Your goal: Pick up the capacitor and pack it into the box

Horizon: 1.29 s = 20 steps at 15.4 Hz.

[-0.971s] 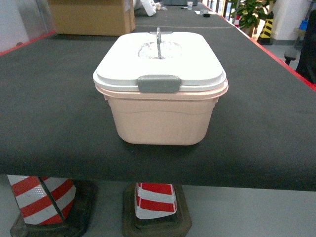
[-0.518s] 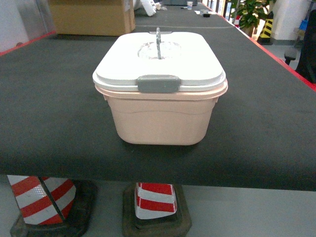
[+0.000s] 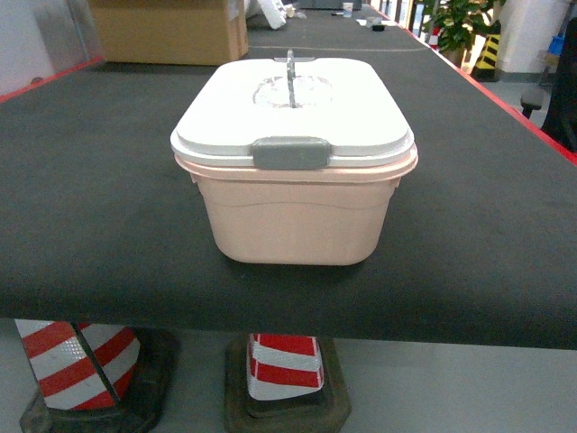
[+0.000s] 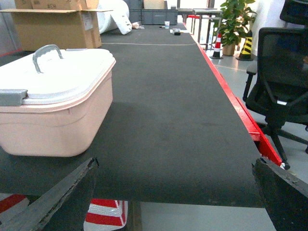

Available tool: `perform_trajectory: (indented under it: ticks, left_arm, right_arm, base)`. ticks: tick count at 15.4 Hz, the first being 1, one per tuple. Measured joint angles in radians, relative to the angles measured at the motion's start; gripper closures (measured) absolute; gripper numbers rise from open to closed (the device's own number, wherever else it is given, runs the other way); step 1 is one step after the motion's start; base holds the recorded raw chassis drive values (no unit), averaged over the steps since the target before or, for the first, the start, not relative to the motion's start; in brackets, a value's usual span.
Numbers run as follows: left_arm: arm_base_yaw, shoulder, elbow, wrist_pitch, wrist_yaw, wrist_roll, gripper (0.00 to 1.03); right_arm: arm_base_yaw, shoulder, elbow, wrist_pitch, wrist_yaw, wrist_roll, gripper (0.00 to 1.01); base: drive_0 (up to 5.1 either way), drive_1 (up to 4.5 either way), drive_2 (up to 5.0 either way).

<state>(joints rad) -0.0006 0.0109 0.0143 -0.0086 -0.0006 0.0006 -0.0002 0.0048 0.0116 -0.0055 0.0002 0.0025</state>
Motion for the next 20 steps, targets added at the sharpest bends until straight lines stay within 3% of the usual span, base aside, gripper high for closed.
perform_trajectory:
  ticks: [2,3,5,6,20]
  left_arm:
    - [0.0,0.0,0.0,0.003,0.0,0.0,1.01]
    - [0.0,0.0,0.0,0.004,0.0,0.0,0.88]
    - [0.0,0.0,0.0,0.004,0.0,0.0,0.09]
    - [0.0,0.0,0.0,0.004,0.0,0.0,0.05]
    - [0.0,0.0,0.0,0.004,0.0,0.0,0.05]
  right_arm:
    - [0.0,0.0,0.0,0.0,0.0,0.0,0.03]
    - [0.0,0.0,0.0,0.0,0.0,0.0,0.03]
    - [0.0,0.0,0.0,0.0,0.0,0.0,0.03]
    - [0.0,0.0,0.0,0.0,0.0,0.0,0.03]
    - [0.0,0.0,0.0,0.0,0.0,0.0,0.03]
  base:
    - [0.0,0.0,0.0]
    - [0.0,0.0,0.0]
    - [0.0,0.0,0.0]
    - [0.0,0.0,0.0]
    - [0.0,0.0,0.0]
